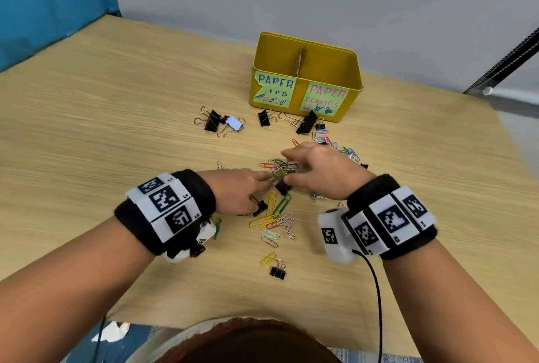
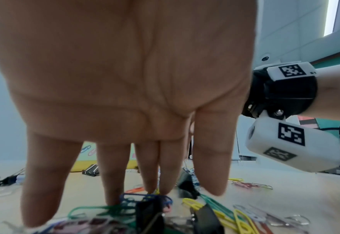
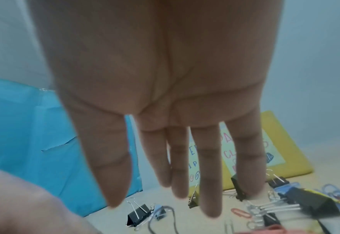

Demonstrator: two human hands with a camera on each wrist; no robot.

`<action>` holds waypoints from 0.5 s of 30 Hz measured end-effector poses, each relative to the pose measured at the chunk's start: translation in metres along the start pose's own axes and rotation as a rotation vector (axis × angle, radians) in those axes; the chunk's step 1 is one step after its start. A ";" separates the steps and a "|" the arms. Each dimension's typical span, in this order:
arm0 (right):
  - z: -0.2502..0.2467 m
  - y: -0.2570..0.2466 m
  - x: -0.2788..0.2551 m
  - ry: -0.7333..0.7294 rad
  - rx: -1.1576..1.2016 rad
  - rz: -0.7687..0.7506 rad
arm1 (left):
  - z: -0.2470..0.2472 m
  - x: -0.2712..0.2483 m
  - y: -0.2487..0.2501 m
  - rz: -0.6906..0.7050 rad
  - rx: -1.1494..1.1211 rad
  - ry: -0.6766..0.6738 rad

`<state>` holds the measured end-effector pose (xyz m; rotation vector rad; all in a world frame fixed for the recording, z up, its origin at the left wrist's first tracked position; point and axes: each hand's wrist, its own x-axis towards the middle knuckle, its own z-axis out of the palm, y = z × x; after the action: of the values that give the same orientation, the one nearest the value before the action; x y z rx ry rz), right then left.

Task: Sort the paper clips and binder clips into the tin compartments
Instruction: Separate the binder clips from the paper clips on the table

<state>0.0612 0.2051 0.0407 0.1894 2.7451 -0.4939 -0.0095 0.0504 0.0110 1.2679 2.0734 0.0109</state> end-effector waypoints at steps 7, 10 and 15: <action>0.010 0.000 0.007 -0.098 -0.062 0.003 | 0.003 0.005 -0.010 -0.106 0.034 0.047; 0.019 -0.005 0.020 -0.026 -0.079 0.019 | 0.003 0.004 -0.006 -0.052 -0.021 0.016; 0.025 -0.010 0.032 0.021 -0.110 -0.027 | -0.003 -0.001 -0.011 -0.059 -0.040 0.035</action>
<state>0.0370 0.1886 0.0105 0.1307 2.7899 -0.3486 -0.0191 0.0446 0.0098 1.1894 2.1294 0.0478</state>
